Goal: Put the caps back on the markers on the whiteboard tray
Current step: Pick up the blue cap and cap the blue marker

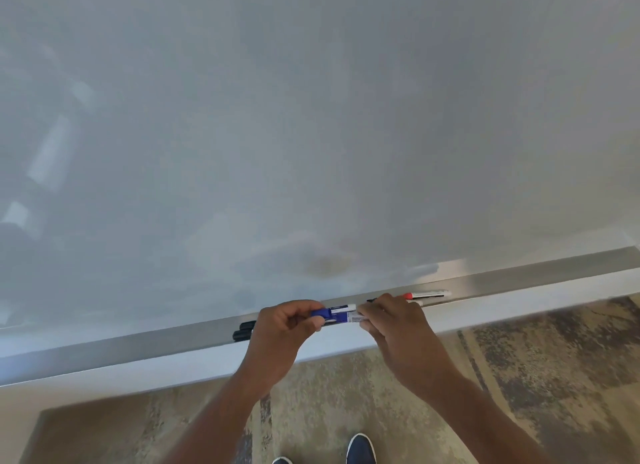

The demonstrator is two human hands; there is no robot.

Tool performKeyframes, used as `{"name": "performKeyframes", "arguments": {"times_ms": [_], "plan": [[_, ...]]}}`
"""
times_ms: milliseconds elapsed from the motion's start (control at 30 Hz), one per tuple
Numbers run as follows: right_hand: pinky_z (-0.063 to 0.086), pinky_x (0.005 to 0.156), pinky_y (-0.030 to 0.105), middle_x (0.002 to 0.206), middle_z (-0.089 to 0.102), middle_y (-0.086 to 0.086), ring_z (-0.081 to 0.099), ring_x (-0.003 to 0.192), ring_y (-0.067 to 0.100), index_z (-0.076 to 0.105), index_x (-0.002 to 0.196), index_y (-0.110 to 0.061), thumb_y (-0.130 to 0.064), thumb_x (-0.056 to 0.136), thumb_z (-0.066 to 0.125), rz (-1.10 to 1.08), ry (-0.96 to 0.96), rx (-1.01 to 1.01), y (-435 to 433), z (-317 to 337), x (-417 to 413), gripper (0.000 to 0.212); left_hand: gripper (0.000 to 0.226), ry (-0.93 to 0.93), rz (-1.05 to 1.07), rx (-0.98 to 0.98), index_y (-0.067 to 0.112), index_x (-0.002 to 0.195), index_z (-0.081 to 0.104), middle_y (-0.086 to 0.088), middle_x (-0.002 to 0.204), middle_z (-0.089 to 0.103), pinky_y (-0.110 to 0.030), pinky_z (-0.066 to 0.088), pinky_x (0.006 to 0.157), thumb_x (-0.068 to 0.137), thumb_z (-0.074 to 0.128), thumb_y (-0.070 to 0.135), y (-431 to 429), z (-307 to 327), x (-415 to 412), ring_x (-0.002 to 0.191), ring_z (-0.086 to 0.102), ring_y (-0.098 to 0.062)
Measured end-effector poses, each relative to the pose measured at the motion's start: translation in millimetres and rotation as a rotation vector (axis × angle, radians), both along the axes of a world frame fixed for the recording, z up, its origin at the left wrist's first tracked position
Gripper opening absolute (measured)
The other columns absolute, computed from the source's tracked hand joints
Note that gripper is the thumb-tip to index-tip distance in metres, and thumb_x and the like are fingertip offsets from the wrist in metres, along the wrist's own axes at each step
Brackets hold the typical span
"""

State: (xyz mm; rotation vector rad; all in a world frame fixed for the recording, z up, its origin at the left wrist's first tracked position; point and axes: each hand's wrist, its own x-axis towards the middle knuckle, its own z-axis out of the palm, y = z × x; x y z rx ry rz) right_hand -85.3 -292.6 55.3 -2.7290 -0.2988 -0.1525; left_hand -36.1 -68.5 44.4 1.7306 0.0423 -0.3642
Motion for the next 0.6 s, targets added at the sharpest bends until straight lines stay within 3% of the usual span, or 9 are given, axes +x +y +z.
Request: {"name": "performKeyframes", "arguments": {"times_ms": [100,267,333,467,600], "plan": [[0.038,0.073,0.029,0.098,0.065,-0.001,0.06,0.088,0.021,0.069,0.113,-0.018,-0.015,0.093,0.069,0.007,-0.017,-0.006,11,-2,-1,0.021,0.037,-0.011,-0.004,-0.011,0.041,0.087,0.086,0.005,0.085,0.085,-0.011,0.056,0.07,0.09,0.079,0.005,12,1,-4,0.075,0.073,-0.002],[0.045,0.075,0.032,0.095,0.062,-0.003,0.057,0.088,0.018,0.067,0.11,-0.02,-0.014,0.091,0.07,-0.032,-0.084,0.009,22,-4,-5,0.02,0.034,-0.006,0.038,-0.02,0.039,0.09,0.086,0.004,0.092,0.086,-0.016,0.06,0.078,0.09,0.081,0.006,31,-7,-6,0.09,0.077,-0.02],[0.042,0.076,0.031,0.095,0.06,-0.004,0.055,0.088,0.017,0.066,0.11,-0.021,-0.015,0.092,0.068,-0.03,-0.089,0.003,26,-3,-6,0.019,0.032,0.022,0.048,-0.035,0.036,0.091,0.087,0.007,0.097,0.086,-0.016,0.06,0.08,0.089,0.082,0.005,36,-10,-8,0.093,0.078,-0.019],[0.044,0.076,0.032,0.096,0.062,-0.002,0.058,0.087,0.019,0.067,0.11,-0.019,-0.014,0.09,0.072,0.002,-0.07,-0.02,38,0,-6,0.021,0.033,0.021,0.035,0.003,0.041,0.09,0.086,0.003,0.09,0.086,-0.022,0.058,0.079,0.089,0.082,0.009,42,-13,-12,0.08,0.073,-0.007],[0.046,0.078,0.03,0.098,0.065,-0.002,0.061,0.09,0.019,0.068,0.108,-0.02,-0.014,0.088,0.075,0.023,-0.041,-0.049,45,2,-9,0.022,0.03,0.037,0.05,-0.003,0.039,0.091,0.087,0.002,0.089,0.086,-0.031,0.059,0.084,0.09,0.081,0.009,48,-16,-16,0.081,0.074,-0.011]]}}
